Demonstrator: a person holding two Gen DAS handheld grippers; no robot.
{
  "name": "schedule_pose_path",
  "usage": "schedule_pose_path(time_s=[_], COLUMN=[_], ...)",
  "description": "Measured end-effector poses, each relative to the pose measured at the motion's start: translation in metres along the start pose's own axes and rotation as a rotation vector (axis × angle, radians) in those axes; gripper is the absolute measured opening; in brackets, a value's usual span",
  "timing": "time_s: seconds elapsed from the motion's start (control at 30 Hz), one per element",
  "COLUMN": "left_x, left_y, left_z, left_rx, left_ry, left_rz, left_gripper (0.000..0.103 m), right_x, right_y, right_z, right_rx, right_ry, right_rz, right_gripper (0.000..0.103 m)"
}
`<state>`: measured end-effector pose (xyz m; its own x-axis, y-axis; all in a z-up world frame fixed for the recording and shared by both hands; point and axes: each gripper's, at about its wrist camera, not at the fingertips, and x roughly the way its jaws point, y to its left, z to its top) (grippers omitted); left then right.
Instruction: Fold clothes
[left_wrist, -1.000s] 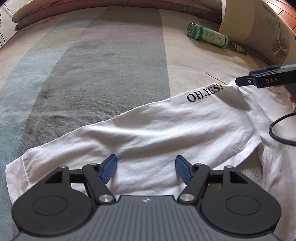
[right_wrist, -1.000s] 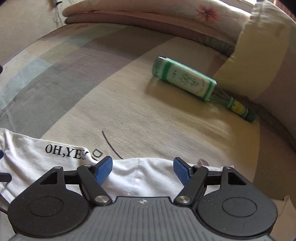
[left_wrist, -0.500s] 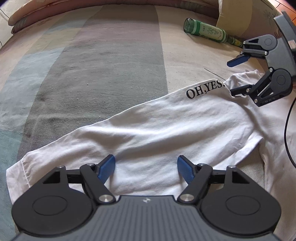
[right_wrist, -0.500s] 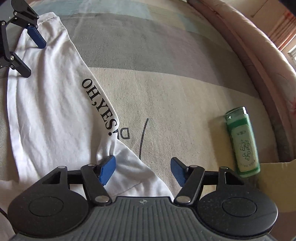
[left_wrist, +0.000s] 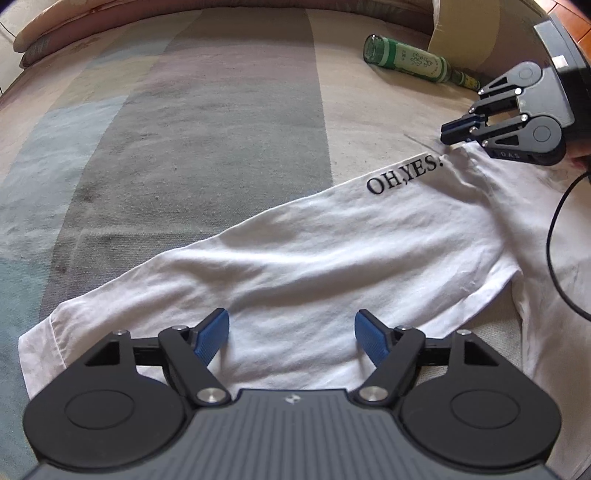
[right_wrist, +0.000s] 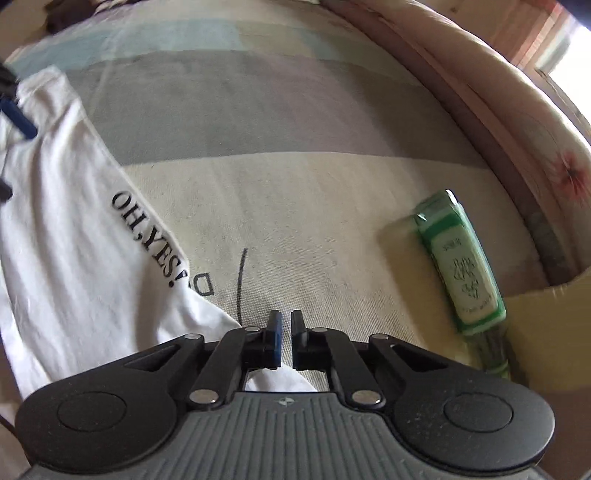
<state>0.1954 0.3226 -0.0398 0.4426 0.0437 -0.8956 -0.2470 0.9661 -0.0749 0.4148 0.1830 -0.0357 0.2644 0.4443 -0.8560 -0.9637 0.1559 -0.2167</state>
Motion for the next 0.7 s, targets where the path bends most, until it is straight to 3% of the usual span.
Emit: schedule_pose_path(time_s=[0.13,0.23,0.37,0.43,0.6,0.7], left_x=[-0.009,0.005,0.018,0.017,0.009,-0.001], left_y=[-0.021,-0.034,-0.026,-0.022,-0.018,-0.014], left_z=[0.009,0.008,0.001,-0.002,-0.002,0.000], left_rx=[0.109,0.193,0.119,0.092,0.111,0.086], left_ry=[-0.057,-0.022,0.021,0.010,0.019,-0.021], left_rz=[-0.056,-0.046,-0.053,-0.062,-0.042,-0.038], left_gripper=[0.075,0.075,0.075,0.075,0.075,0.075], right_x=[-0.031,-0.030,0.000,0.010,0.013,-0.011], right_y=[-0.003,0.012,0.020,0.013,-0.023,-0.026], right_z=[-0.021,-0.028,-0.022,-0.017,-0.008,-0.019], right_rx=[0.275,0.386,0.523,0.537,0.642,0.633], right_ry=[-0.029,-0.031,-0.046,-0.101,-0.088,-0.104], right_rz=[0.086,0.151,0.232,0.196,0.101,0.064], right_gripper=[0.041,0.041,0.041,0.040,0.041,0.049])
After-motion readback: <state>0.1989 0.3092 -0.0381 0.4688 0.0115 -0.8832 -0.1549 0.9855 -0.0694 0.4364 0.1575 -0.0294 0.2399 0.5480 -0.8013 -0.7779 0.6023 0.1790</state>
